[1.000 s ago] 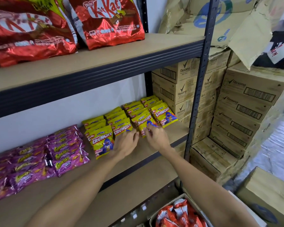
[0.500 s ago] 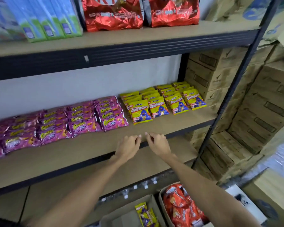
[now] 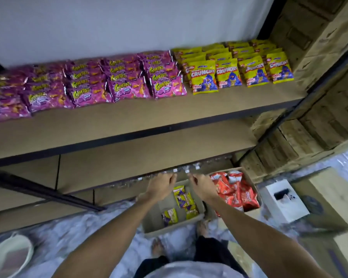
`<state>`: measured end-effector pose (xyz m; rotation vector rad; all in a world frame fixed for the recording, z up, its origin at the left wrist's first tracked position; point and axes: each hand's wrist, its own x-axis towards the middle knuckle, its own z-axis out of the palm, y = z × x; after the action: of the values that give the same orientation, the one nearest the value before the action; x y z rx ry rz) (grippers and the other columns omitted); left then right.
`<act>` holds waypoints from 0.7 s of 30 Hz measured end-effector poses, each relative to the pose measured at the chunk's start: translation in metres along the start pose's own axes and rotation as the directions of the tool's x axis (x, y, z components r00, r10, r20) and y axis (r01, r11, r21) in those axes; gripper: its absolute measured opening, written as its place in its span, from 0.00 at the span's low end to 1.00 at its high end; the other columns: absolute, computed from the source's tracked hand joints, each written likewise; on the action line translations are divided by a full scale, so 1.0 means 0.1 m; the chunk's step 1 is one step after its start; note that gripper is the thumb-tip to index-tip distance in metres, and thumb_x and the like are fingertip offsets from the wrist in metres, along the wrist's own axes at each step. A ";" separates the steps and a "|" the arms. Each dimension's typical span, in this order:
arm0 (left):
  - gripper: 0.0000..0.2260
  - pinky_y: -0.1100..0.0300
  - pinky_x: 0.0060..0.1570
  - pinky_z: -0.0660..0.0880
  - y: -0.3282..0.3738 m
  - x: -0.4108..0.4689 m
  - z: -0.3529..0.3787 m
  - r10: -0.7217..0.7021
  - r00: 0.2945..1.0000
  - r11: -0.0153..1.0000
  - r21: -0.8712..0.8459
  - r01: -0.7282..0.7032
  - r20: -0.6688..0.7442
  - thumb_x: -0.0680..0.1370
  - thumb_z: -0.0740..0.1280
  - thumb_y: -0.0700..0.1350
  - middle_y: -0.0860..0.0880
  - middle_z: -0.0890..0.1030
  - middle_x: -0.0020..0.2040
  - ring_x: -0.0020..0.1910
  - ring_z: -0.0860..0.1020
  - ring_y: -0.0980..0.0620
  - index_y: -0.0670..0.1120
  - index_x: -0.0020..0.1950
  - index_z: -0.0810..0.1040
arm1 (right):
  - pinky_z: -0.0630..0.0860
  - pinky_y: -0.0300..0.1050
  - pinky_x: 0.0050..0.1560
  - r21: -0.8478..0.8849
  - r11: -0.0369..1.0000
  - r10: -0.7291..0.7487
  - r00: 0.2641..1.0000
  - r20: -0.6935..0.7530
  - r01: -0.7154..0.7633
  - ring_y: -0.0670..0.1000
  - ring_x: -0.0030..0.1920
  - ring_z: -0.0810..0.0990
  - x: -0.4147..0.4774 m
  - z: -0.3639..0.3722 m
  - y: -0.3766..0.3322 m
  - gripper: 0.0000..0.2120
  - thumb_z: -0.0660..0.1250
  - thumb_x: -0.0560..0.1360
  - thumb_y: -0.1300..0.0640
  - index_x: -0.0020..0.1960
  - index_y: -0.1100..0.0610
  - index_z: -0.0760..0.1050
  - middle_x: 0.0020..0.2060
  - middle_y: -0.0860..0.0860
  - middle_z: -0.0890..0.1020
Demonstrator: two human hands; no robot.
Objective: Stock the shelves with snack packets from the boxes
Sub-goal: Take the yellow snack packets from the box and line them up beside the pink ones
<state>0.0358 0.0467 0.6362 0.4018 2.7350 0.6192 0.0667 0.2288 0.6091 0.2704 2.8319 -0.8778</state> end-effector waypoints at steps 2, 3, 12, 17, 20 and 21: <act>0.21 0.52 0.41 0.73 -0.09 -0.10 0.19 -0.039 0.998 0.999 0.017 0.039 0.058 0.85 0.52 0.54 0.41 0.83 0.46 0.48 0.82 0.39 0.45 0.47 0.79 | 0.76 0.51 0.41 -0.002 0.999 0.042 0.998 0.048 -0.042 0.62 0.41 0.83 -0.11 0.14 0.16 0.20 0.59 0.83 0.46 0.42 0.58 0.80 0.36 0.60 0.84; 0.21 0.51 0.41 0.73 -0.11 -0.13 0.27 -0.057 0.996 0.998 0.033 0.055 0.074 0.85 0.52 0.54 0.41 0.84 0.47 0.48 0.82 0.39 0.44 0.48 0.80 | 0.76 0.50 0.41 -0.007 0.998 0.059 0.994 0.089 -0.058 0.62 0.39 0.83 -0.14 0.21 0.24 0.20 0.58 0.83 0.46 0.42 0.56 0.79 0.35 0.59 0.83; 0.15 0.51 0.37 0.67 -0.34 0.08 1.33 -0.251 0.930 0.946 -0.136 0.294 0.268 0.84 0.57 0.49 0.40 0.80 0.39 0.43 0.80 0.36 0.46 0.39 0.72 | 0.72 0.50 0.35 -0.047 0.980 0.197 0.932 0.306 -0.192 0.63 0.34 0.80 -0.07 0.85 0.88 0.19 0.61 0.82 0.48 0.34 0.53 0.68 0.31 0.60 0.78; 0.18 0.46 0.50 0.76 -0.75 0.33 2.08 -0.337 0.876 0.916 -0.094 0.390 0.345 0.84 0.54 0.56 0.37 0.82 0.50 0.51 0.79 0.36 0.46 0.46 0.77 | 0.66 0.45 0.37 -0.077 0.968 0.252 0.895 0.368 -0.241 0.65 0.44 0.82 0.13 1.47 1.39 0.18 0.59 0.82 0.48 0.43 0.60 0.78 0.40 0.63 0.83; 0.18 0.47 0.49 0.77 -1.17 0.50 2.66 -0.379 0.838 0.895 -0.075 0.440 0.393 0.83 0.55 0.58 0.37 0.81 0.48 0.50 0.80 0.37 0.47 0.43 0.73 | 0.67 0.43 0.37 -0.082 0.969 0.244 0.868 0.433 -0.232 0.62 0.43 0.83 0.40 1.98 1.83 0.19 0.58 0.82 0.45 0.41 0.57 0.75 0.38 0.60 0.81; 0.18 0.49 0.50 0.76 -1.32 0.58 2.86 -0.390 0.832 0.892 -0.064 0.448 0.395 0.83 0.56 0.57 0.37 0.81 0.48 0.50 0.79 0.38 0.47 0.44 0.74 | 0.66 0.43 0.37 -0.084 0.972 0.233 0.861 0.452 -0.219 0.62 0.42 0.83 0.50 2.17 1.98 0.18 0.58 0.82 0.44 0.40 0.55 0.74 0.37 0.60 0.80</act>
<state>0.0578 0.0570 0.3164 -0.1195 2.2795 0.5588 0.0835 0.2709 0.3145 0.3332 2.3140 -0.7324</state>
